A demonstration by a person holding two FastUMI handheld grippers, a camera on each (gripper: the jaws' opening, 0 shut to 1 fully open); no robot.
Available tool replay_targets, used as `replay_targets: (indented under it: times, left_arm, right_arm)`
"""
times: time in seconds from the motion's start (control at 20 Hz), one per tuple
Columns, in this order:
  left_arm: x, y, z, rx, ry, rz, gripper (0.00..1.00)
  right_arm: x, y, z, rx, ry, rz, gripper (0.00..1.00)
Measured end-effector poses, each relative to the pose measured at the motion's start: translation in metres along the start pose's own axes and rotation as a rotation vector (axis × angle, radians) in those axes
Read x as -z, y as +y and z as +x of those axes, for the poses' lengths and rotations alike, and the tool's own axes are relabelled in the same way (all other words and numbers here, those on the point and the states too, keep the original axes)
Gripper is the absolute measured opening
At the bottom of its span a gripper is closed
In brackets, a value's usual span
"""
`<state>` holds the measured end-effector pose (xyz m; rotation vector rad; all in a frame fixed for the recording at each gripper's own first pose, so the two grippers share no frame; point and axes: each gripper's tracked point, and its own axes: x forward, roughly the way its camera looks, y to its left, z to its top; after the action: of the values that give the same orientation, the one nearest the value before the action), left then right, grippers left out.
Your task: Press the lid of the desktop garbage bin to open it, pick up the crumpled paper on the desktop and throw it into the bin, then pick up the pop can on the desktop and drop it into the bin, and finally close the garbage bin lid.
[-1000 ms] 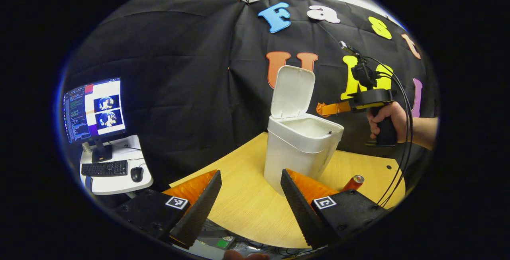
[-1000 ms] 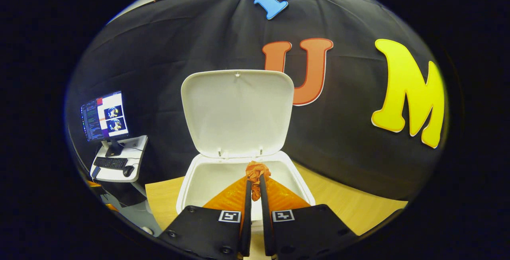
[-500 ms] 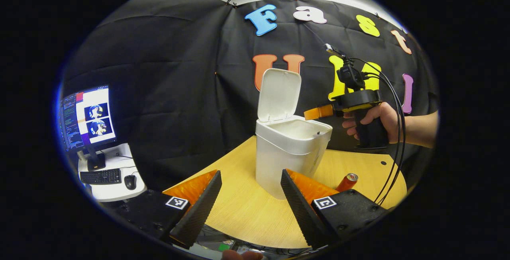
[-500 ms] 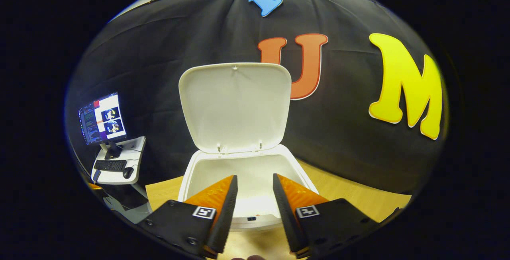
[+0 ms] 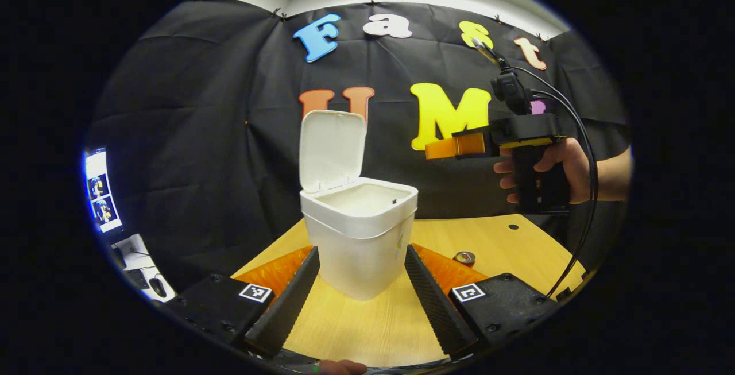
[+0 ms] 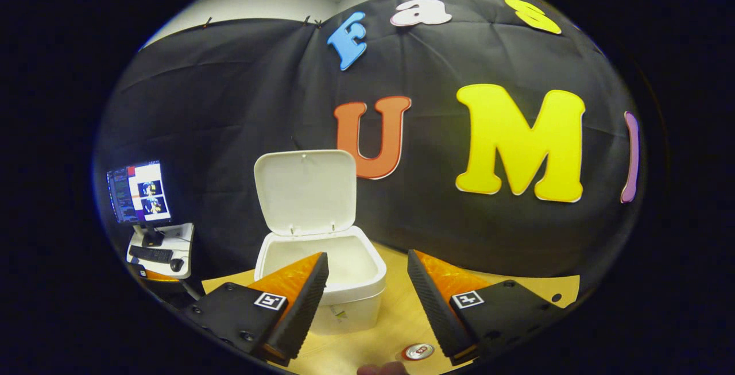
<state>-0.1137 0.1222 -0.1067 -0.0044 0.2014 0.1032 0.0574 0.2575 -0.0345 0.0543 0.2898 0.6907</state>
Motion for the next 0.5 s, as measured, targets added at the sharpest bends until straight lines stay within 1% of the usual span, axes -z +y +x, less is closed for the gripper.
replay_targets:
  times: [0.15,0.35,0.5]
  left_arm:
    - [-0.001,-0.031,0.01,0.082,-0.005,0.002,0.98]
    - [0.001,-0.081,0.027,0.22,-0.002,0.004,0.98]
    - [0.016,-0.106,0.041,0.277,0.015,0.03,0.98]
  right_arm:
    - [0.003,-0.044,-0.045,0.099,-0.011,-0.007,0.9]
    - [0.016,-0.094,-0.101,0.222,-0.009,-0.013,0.9]
    - [0.029,-0.12,-0.136,0.29,0.013,0.02,0.9]
